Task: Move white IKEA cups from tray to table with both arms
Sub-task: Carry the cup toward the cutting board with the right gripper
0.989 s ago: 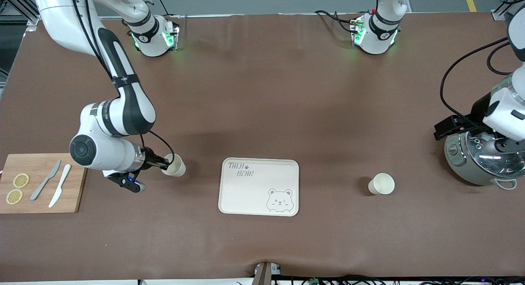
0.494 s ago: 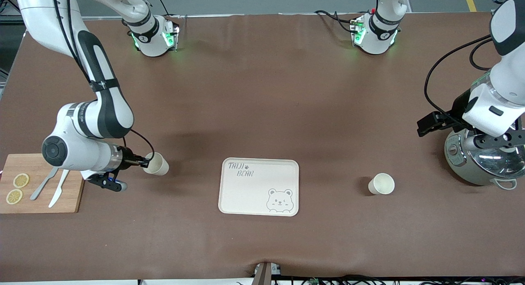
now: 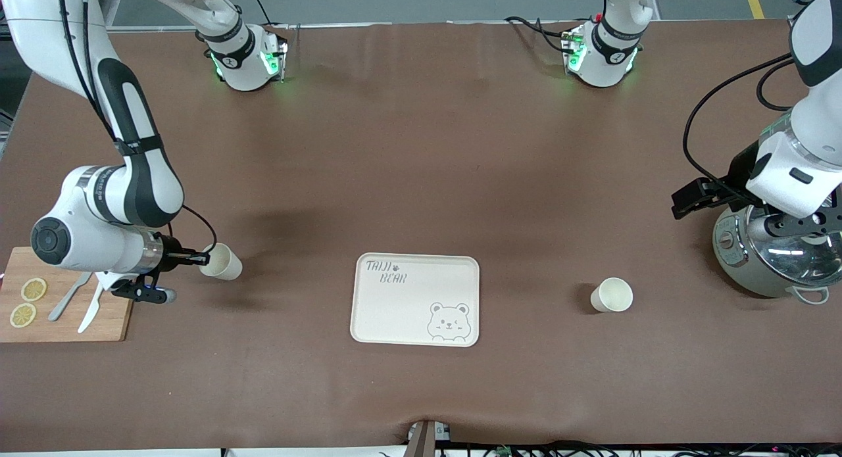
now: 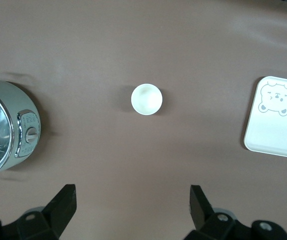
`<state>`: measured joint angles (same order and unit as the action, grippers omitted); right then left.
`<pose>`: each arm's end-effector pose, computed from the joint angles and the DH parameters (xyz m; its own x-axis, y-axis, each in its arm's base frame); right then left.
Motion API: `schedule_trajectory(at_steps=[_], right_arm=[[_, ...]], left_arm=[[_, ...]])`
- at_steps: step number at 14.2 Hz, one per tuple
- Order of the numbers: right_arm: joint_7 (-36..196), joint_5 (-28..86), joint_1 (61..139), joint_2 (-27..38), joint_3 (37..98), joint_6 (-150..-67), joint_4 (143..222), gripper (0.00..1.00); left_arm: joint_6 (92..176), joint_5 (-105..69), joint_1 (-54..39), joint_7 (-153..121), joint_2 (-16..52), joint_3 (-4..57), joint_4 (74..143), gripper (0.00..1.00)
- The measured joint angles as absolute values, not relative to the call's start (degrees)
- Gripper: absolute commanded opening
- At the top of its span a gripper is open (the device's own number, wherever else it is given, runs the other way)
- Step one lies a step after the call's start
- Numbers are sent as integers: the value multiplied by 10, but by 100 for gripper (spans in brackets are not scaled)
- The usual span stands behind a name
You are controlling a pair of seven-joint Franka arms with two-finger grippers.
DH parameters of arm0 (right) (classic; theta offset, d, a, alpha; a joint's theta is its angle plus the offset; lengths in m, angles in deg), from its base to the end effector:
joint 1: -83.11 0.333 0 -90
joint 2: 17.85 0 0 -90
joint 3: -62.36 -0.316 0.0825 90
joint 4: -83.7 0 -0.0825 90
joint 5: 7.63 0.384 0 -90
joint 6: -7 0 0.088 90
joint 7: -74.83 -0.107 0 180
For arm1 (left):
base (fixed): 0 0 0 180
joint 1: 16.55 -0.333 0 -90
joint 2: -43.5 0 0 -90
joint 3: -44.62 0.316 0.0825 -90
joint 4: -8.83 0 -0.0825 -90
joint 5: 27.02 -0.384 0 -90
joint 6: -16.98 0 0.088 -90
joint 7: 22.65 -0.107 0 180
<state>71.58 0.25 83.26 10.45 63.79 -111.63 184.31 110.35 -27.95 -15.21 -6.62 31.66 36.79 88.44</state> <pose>0.6409 -0.0060 0.2745 0.9721 -0.1428 -0.1862 -0.1606 -0.9834 -0.0845 0.6163 -0.0886 0.5951 0.9920 0.1224 0.0308 0.1218 -0.9923 0.0210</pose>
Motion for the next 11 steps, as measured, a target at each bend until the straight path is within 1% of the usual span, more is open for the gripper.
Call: schedule_trajectory(at_steps=[3, 11], right_arm=[[744, -17, 818, 104, 638, -1132, 1848, 0], [858, -33, 738, 121, 638, -1137, 1859, 0]], left_arm=[[1103, -279, -152, -66, 317, 368, 884, 100], [1103, -279, -153, -66, 317, 368, 884, 100]])
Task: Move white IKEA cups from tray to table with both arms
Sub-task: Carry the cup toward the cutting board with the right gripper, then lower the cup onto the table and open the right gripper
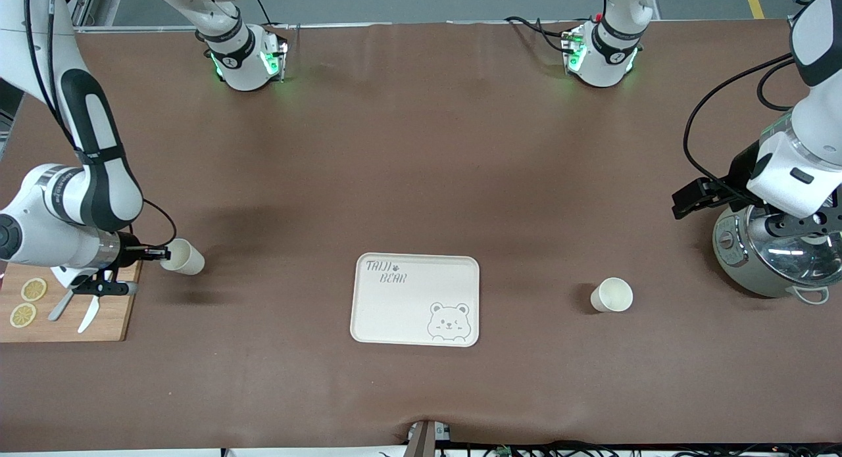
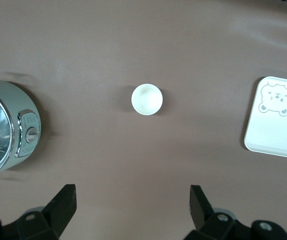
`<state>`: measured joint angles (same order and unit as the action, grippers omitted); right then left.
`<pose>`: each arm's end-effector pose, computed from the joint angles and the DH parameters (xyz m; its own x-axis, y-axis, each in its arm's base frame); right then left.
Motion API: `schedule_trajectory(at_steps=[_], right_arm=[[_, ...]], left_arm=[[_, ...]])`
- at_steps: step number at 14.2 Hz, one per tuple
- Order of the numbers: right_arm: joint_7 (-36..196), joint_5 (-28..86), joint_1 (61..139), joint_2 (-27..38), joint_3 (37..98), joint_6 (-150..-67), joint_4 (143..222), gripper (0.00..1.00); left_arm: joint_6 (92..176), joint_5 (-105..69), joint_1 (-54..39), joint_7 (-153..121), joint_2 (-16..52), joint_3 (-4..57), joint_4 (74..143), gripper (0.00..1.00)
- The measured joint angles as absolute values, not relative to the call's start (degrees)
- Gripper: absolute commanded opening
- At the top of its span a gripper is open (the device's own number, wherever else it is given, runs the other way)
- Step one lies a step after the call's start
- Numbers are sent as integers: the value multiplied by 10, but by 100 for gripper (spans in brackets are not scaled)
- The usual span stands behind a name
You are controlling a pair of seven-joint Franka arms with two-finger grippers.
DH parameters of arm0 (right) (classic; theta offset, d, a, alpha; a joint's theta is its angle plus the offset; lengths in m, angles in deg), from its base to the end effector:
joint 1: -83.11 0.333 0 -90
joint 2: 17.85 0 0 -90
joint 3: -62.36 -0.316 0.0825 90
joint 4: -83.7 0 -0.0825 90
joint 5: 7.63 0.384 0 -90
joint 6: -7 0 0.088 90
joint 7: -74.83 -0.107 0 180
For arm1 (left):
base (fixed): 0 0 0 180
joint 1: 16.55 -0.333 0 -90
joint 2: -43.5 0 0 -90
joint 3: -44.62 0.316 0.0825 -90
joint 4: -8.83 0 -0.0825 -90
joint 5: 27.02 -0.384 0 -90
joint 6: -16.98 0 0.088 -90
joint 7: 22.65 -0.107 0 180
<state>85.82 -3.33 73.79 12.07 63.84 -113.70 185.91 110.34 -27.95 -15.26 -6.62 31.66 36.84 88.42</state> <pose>0.6240 -0.1143 0.2472 0.9819 -0.0311 -0.1868 -0.0467 -0.9957 -0.0798 0.6165 -0.0876 0.5953 0.9918 0.1241 0.0310 0.1235 -0.9921 0.0209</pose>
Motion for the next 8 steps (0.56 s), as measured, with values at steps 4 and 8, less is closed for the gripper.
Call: schedule_trajectory(at_steps=[4, 8], right_arm=[[860, -34, 737, 132, 635, -1138, 1861, 11], [860, -34, 737, 135, 635, -1139, 1861, 100]], left_arm=[[1103, -279, -153, -66, 317, 369, 884, 100], [1103, -279, -154, -66, 317, 369, 884, 100]])
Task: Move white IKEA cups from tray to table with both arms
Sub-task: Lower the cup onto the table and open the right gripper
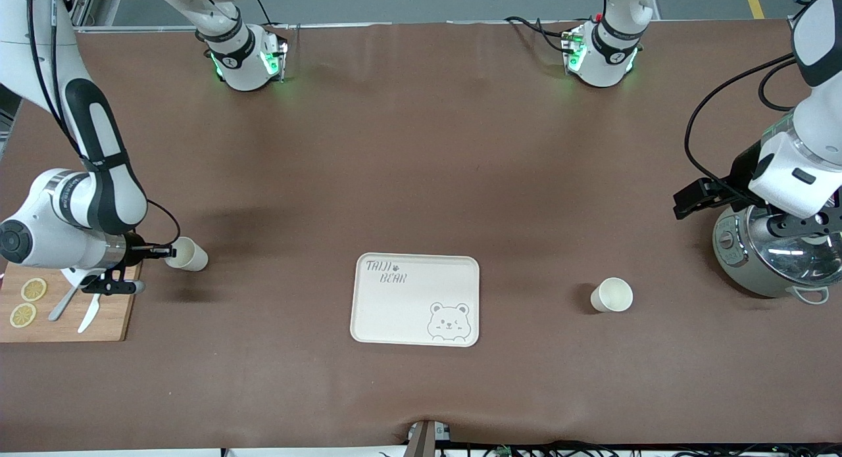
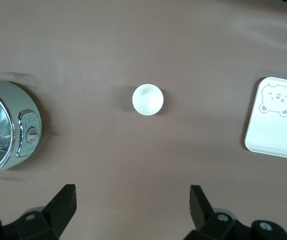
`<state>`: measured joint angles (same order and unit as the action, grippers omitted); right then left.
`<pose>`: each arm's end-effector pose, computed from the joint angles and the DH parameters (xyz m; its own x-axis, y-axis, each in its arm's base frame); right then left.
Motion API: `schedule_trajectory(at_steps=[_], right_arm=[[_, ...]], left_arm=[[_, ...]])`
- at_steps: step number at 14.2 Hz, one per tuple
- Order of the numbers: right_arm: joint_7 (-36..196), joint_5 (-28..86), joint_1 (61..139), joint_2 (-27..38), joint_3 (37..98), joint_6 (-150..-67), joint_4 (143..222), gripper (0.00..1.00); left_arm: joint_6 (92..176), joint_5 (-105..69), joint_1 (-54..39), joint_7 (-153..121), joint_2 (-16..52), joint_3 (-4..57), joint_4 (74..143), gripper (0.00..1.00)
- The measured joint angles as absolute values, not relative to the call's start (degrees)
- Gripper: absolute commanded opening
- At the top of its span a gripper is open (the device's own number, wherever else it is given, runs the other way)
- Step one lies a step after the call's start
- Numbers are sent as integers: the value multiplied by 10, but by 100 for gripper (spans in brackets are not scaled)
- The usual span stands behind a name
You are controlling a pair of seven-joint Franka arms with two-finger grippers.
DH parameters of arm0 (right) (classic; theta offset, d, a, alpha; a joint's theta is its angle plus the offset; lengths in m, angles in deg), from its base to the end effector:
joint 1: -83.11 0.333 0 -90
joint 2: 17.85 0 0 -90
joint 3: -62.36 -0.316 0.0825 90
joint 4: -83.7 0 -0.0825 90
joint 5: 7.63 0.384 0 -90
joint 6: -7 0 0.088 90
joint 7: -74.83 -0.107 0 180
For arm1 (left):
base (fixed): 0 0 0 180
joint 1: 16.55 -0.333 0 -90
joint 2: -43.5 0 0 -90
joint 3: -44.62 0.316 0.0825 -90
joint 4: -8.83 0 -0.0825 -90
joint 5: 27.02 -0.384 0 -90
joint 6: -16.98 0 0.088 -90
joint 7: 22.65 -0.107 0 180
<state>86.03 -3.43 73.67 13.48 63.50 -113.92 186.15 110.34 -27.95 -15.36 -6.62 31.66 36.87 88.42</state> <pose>0.6212 -0.1118 0.2301 0.9773 -0.0224 -0.2106 -0.0411 -0.9955 -0.0851 0.6167 -0.0862 0.5953 0.9915 0.1263 0.0310 0.1257 -0.9918 0.0208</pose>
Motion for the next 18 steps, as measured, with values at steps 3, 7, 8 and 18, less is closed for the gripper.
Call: schedule_trajectory(at_steps=[3, 7, 8, 18], right_arm=[[860, -34, 737, 135, 634, -1139, 1861, 100], [860, -34, 738, 135, 632, -1121, 1855, 100], [860, -34, 738, 134, 632, -1102, 1846, 100], [861, -46, 757, 130, 625, -933, 1694, 100]], left_arm=[[1103, -279, -154, -66, 317, 369, 884, 100], [1103, -279, -154, -66, 317, 369, 884, 100], [1103, -279, -154, -66, 317, 369, 884, 100], [1103, -279, -157, -67, 317, 370, 884, 100]])
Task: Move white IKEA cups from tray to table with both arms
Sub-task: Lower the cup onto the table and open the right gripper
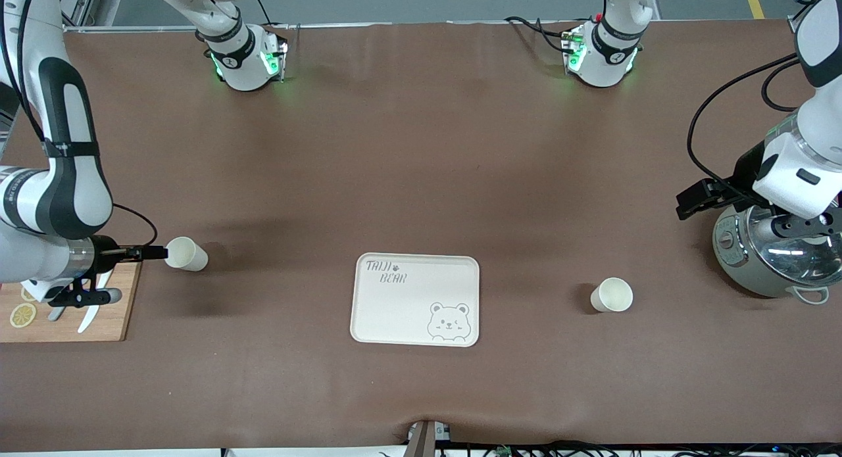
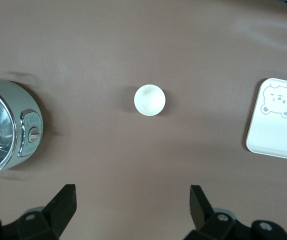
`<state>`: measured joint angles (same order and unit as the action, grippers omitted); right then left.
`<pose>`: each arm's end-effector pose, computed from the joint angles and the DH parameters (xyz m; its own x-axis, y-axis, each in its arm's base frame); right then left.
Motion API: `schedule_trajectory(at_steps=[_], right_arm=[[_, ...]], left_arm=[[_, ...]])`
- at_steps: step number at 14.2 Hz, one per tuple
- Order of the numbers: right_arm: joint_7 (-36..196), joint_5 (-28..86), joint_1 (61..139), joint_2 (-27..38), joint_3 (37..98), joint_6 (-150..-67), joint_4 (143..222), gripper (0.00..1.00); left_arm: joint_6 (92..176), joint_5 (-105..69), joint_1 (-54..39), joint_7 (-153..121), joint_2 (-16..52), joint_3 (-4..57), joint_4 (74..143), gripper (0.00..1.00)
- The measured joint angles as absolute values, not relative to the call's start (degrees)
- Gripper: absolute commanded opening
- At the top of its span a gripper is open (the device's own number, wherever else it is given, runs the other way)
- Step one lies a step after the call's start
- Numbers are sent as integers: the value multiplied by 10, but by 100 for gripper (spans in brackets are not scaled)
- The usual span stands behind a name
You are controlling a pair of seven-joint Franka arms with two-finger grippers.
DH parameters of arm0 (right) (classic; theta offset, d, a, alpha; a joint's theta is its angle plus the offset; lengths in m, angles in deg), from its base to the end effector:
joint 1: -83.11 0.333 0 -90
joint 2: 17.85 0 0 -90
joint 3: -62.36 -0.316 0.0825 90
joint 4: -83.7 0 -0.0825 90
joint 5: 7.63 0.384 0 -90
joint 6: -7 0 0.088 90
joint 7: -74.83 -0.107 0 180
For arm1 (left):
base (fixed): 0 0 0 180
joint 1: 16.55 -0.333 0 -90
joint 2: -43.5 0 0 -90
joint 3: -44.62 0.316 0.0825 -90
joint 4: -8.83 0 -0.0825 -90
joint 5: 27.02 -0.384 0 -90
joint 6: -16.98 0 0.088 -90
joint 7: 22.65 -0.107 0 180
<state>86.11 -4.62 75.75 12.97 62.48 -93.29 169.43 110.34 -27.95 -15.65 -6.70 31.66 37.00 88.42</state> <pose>0.6627 -0.0821 0.3370 0.9621 0.0614 -0.2658 0.0359 -0.9944 -0.0998 0.6173 -0.0818 0.5952 0.9907 0.1322 0.0311 0.1316 -0.9911 0.0203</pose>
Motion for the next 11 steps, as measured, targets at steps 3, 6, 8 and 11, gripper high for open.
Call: schedule_trajectory(at_steps=[3, 6, 8, 11], right_arm=[[861, -46, 757, 129, 628, -864, 1647, 100], [861, -47, 756, 127, 628, -819, 1611, 100], [861, -47, 761, 121, 625, -797, 1600, 100], [860, -48, 785, 88, 624, -791, 1587, 100]], left_arm=[[1103, -279, -157, -67, 317, 370, 884, 100], [1103, -279, -157, -67, 317, 370, 884, 100], [1103, -279, -157, -67, 317, 370, 884, 100], [1103, -279, -157, -67, 317, 370, 884, 100]])
